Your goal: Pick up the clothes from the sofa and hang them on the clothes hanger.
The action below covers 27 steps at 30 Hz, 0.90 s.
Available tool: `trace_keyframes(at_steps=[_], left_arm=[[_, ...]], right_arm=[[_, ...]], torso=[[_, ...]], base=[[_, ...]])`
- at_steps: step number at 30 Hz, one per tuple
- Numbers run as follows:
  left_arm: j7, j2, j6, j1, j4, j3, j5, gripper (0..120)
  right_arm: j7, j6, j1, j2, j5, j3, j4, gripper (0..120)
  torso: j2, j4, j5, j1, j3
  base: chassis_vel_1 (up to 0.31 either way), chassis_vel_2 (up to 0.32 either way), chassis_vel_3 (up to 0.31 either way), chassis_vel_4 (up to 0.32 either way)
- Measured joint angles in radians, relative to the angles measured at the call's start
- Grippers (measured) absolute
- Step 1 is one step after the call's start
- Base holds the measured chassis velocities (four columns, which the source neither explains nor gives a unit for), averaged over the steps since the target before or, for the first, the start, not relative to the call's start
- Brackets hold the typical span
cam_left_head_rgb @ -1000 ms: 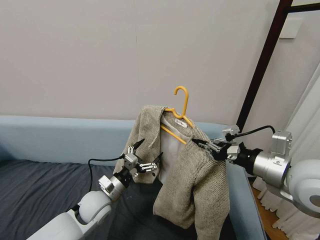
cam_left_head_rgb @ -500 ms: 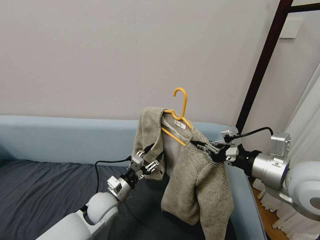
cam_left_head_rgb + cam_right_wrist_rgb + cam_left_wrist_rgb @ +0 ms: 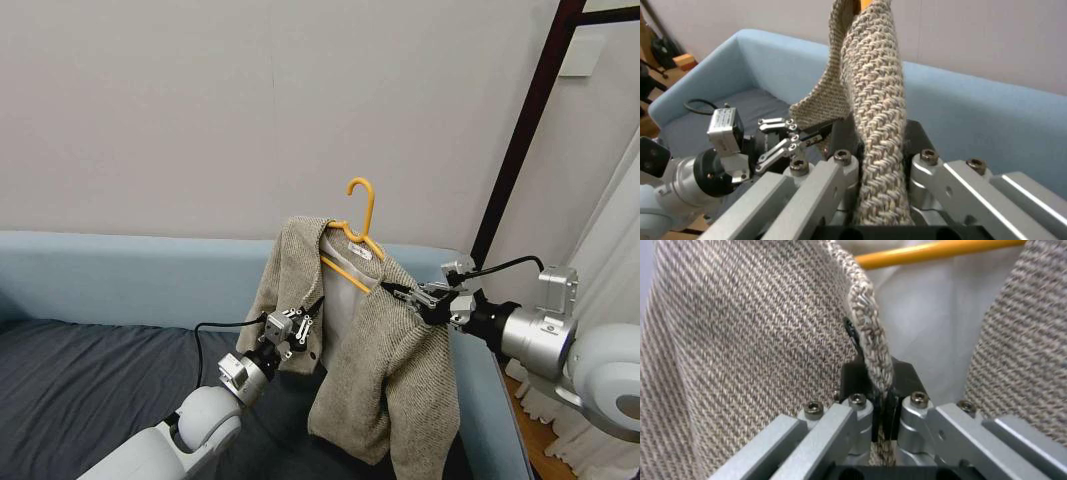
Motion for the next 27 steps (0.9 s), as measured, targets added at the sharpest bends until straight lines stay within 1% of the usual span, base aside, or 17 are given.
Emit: trace_keyframes(at_steps=[6,12,18,20,23,25,26,27], left_arm=[[0.015,0.003,-0.019,0.016,-0.041,0.005,0.033,0],[0.035,0.013,-0.045,0.041,-0.064,0.005,0.068,0],[0.043,0.022,-0.063,0.065,-0.06,-0.013,0.097,0],[0.033,0.018,-0.064,0.07,-0.041,-0.023,0.106,0],[0.023,0.015,-0.064,0.07,-0.028,-0.033,0.111,4],[-0.005,0.013,-0.054,0.068,-0.012,-0.049,0.114,15],[-0.011,0.014,-0.049,0.068,-0.011,-0.053,0.116,19],[-0.011,0.014,-0.049,0.068,-0.011,-0.053,0.116,19]], right_arm=[[0.054,-0.021,0.006,0.015,0.037,0.0,-0.007,8],[0.075,-0.026,0.017,0.028,0.057,-0.006,-0.024,8],[0.083,-0.027,0.018,0.035,0.065,-0.006,-0.032,8],[0.084,-0.026,0.015,0.033,0.068,-0.004,-0.024,8],[0.085,-0.026,0.013,0.03,0.072,-0.001,-0.016,8],[0.085,-0.025,0.012,0.021,0.08,0.004,-0.004,8],[0.085,-0.025,0.012,0.019,0.08,0.005,-0.003,8],[0.085,-0.025,0.012,0.019,0.08,0.005,-0.003,8]], torso=[[0.0,0.0,0.0,0.0,0.0],[0.0,0.0,0.0,0.0,0.0],[0.0,0.0001,0.0,0.0,0.0],[0.0,0.0,0.0,0.0,0.0],[0.0,0.0,0.0,0.0,0.0],[0.0,0.0,-0.0001,0.0,0.0],[0.0,-0.0001,-0.0001,0.0,0.0],[0.0,-0.0001,-0.0001,0.0,0.0]], base=[[0.0,0.0,0.0,0.0],[0.0,0.0,0.0,0.0],[0.0,0.0,0.0,0.0],[0.0,0.0,0.0,0.0],[0.0,0.0,0.0,0.0],[0.0,0.0,0.0,0.0],[0.0,0.0,0.0,0.0],[0.0,0.0,0.0,0.0]])
